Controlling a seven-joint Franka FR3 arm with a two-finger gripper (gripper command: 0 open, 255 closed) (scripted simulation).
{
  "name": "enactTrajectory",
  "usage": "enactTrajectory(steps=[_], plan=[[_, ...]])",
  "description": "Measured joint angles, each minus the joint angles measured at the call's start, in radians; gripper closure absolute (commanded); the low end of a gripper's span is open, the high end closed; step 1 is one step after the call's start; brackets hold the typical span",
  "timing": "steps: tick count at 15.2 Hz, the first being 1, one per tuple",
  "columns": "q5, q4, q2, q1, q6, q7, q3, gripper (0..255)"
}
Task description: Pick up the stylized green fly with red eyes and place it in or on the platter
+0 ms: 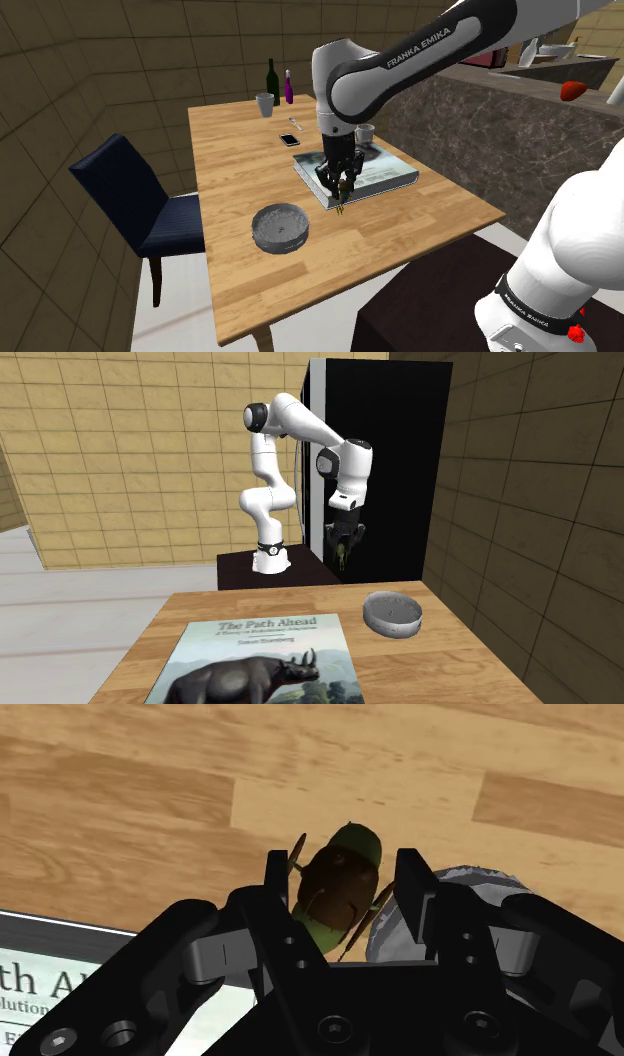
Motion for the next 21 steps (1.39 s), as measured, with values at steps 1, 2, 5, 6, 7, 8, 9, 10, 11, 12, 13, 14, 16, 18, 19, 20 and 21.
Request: enactTrajectory(steps=[1,2,5,6,7,8,9,10,11,12,13,14,16,18,19,20,21], plan=[[-0.007,0.045,0.04,0.002,-0.005,0.015,0.007,255],[-0.014,0.096,0.082,0.007,-0.014,0.033,0.015,255],[-0.038,0.23,0.192,0.02,-0.042,0.074,0.03,255],[-0.047,0.28,0.23,0.022,-0.056,0.081,0.031,255],[-0.055,0.327,0.264,0.027,-0.069,0.093,0.034,255],[-0.064,0.381,0.302,0.035,-0.087,0.108,0.038,255],[-0.073,0.433,0.341,0.041,-0.102,0.117,0.039,255],[-0.082,0.486,0.38,0.049,-0.117,0.13,0.041,255],[-0.091,0.538,0.418,0.06,-0.132,0.144,0.044,255],[-0.101,0.6,0.461,0.07,-0.152,0.156,0.045,255],[-0.106,0.643,0.488,0.077,-0.17,0.162,0.046,255],[-0.111,0.662,0.506,0.079,-0.171,0.163,0.044,255],[-0.115,0.667,0.525,0.083,-0.157,0.168,0.043,255],[-0.118,0.653,0.533,0.082,-0.136,0.168,0.042,255],[-0.119,0.647,0.538,0.084,-0.125,0.17,0.042,255],[-0.121,0.641,0.545,0.084,-0.113,0.17,0.041,255],[-0.123,0.634,0.55,0.084,-0.1,0.171,0.04,255]])
